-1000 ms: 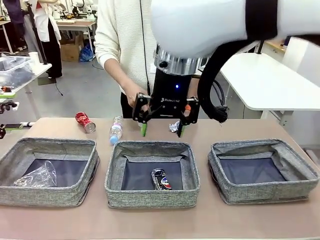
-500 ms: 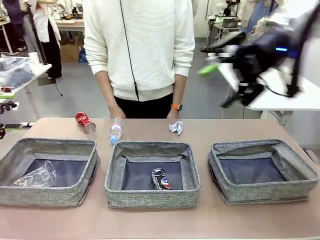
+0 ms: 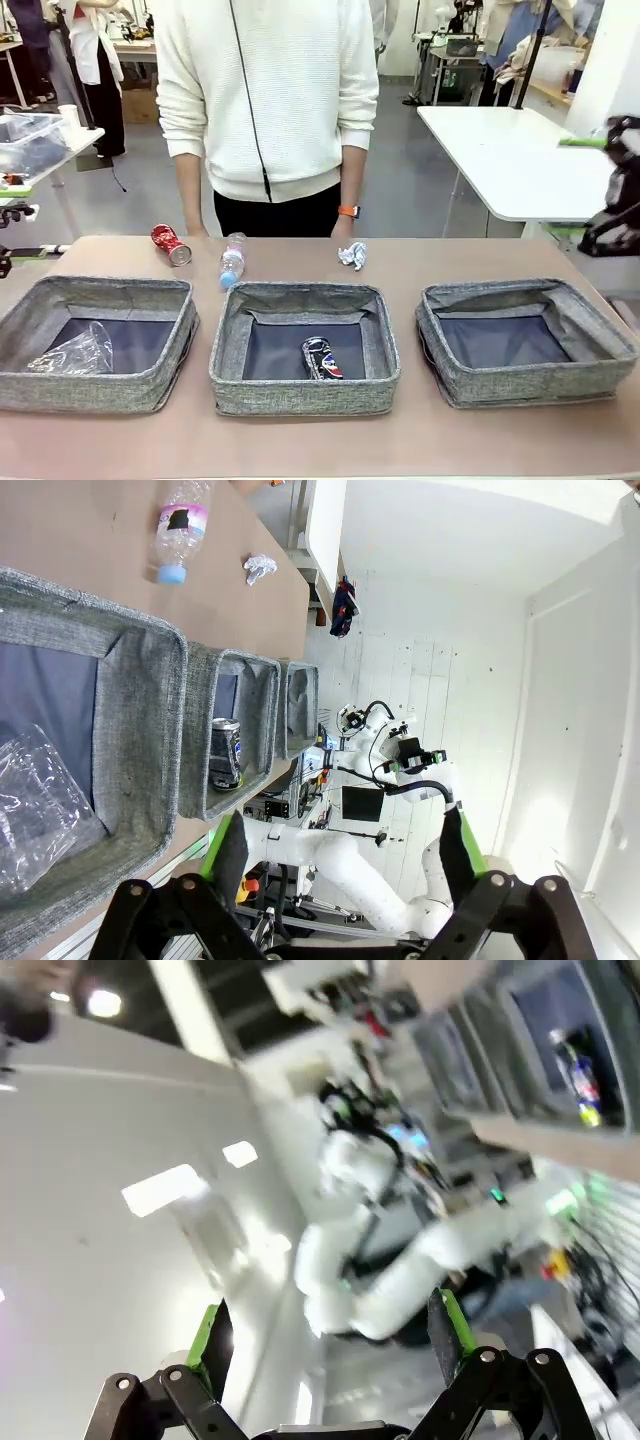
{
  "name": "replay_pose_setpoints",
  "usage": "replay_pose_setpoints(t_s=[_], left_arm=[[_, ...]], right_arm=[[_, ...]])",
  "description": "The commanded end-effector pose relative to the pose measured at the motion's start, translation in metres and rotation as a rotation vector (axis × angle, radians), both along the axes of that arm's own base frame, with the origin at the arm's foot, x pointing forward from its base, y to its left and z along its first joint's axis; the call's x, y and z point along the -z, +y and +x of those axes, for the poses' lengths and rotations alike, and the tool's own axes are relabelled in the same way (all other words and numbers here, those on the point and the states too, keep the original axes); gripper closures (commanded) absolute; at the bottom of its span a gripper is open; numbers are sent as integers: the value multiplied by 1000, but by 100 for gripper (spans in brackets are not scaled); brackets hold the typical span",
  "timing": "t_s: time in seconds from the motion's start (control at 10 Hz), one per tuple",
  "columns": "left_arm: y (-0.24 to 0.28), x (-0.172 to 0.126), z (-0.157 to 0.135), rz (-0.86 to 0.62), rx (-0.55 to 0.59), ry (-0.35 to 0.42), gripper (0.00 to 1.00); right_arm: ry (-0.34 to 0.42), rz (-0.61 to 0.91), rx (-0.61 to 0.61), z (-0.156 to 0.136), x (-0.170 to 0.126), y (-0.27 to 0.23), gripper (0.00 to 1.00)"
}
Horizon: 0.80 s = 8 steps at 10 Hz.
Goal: Sort the waste into the appropriate baskets.
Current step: Place the picked waste into the Fabric basket indicated by the person.
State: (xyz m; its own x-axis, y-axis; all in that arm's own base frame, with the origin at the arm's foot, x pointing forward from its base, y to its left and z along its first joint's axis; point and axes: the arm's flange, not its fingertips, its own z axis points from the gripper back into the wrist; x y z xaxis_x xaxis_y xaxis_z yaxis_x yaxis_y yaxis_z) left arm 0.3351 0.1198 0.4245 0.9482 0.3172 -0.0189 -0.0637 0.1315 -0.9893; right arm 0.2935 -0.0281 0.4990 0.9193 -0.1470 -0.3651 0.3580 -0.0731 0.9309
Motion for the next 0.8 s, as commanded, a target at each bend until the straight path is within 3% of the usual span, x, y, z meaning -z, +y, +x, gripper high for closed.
replay_pose_setpoints(t_s=[0.0,0.1,0.7], left_arm=[[-1,0,1,5,-2,-11,0],[-1,0,1,5,-2,-11,0],[-1,0,1,5,-2,-11,0]], right_arm=[[49,-55,22,-21,26,30,0],[0,0,0,0,0,0,0],[0,0,0,0,0,0,0]])
